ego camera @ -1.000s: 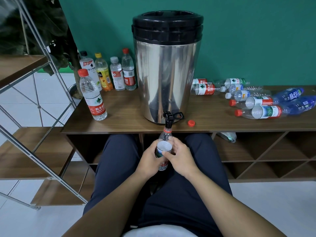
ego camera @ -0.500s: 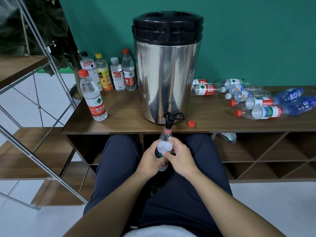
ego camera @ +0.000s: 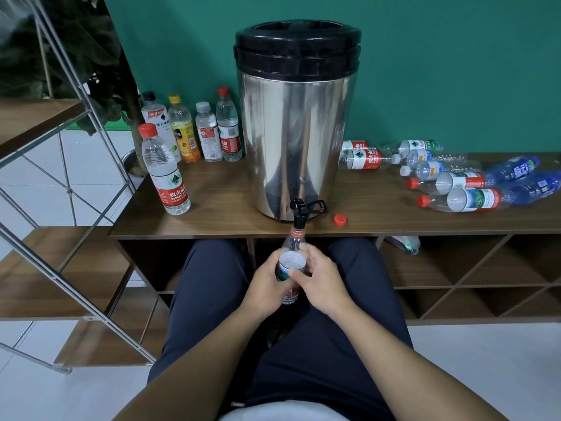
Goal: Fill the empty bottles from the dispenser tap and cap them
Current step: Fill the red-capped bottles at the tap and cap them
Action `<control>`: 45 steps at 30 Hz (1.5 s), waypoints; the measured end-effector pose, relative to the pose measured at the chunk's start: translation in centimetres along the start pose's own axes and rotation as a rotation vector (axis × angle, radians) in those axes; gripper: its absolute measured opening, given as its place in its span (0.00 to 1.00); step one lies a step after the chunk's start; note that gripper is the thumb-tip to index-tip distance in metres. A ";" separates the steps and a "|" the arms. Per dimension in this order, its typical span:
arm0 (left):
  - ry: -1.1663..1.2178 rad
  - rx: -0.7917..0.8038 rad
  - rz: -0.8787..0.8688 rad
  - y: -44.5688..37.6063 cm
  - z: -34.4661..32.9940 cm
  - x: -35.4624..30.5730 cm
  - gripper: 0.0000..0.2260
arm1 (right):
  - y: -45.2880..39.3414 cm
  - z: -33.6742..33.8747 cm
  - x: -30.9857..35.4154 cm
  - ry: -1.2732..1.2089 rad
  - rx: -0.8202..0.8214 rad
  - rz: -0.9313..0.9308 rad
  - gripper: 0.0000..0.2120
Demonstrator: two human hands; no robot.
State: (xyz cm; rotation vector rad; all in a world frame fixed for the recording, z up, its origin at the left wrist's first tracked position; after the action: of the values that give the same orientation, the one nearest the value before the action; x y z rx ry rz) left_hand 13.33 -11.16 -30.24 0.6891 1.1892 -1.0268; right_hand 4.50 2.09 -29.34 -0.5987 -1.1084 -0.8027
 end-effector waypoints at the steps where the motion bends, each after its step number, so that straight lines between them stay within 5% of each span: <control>1: 0.002 -0.001 0.004 0.0 0.0 0.0 0.27 | 0.0 0.0 0.0 0.000 -0.001 0.000 0.29; 45: 0.011 0.003 0.003 0.3 0.0 -0.4 0.26 | 0.4 0.2 0.6 -0.024 -0.004 -0.004 0.25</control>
State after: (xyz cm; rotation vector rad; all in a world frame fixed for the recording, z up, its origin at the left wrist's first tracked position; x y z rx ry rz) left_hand 13.56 -10.96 -29.82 0.6995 1.1956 -1.0239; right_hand 4.87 2.30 -28.75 -0.6107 -1.1310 -0.8030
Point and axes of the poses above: each hand's wrist, its own y-axis away from the middle knuckle, its own z-axis out of the back of the hand, x = y × z, the point moved 2 cm from there along -y, towards the middle knuckle, and after that the axes turned 1 degree about -z, right-handed, at the moved point
